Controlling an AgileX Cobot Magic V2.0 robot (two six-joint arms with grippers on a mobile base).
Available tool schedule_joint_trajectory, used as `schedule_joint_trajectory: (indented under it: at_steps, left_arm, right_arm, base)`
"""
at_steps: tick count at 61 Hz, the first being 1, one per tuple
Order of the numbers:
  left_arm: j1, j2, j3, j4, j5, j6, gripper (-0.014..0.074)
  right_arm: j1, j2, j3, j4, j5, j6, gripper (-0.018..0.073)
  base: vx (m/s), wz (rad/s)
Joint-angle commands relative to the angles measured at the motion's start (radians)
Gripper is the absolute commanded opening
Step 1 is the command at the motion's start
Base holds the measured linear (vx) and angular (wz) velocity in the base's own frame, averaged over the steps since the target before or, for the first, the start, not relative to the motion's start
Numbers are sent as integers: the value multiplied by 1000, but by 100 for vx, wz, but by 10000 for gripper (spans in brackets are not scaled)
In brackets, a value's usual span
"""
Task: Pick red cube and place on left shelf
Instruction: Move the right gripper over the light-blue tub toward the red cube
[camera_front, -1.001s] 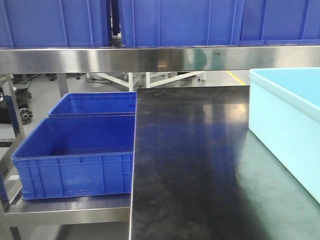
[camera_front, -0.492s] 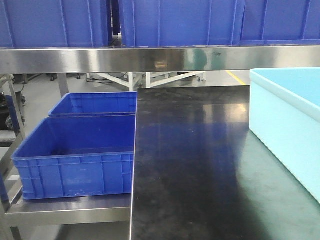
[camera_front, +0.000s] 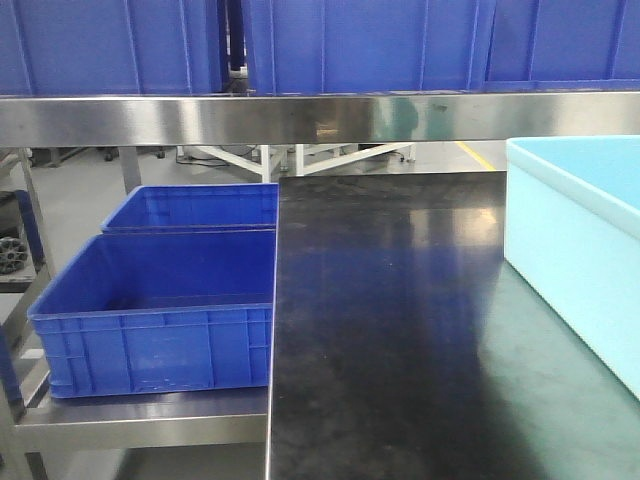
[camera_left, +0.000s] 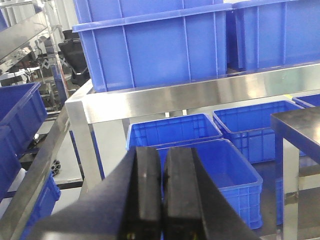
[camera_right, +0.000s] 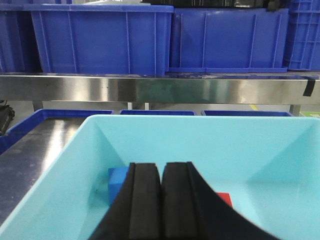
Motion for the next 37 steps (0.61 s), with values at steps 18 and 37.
schedule_joint_trajectory:
  at_steps: [18, 37]
  left_arm:
    - [2, 8, 22, -10, -87, 1, 106]
    - [2, 8, 22, -10, -87, 1, 106]
  right_arm:
    - [-2, 396, -257, -4, -93, -6, 50]
    - [-2, 807, -573, -4, 89, -6, 189]
  base:
    - [0, 0]
    - [0, 0]
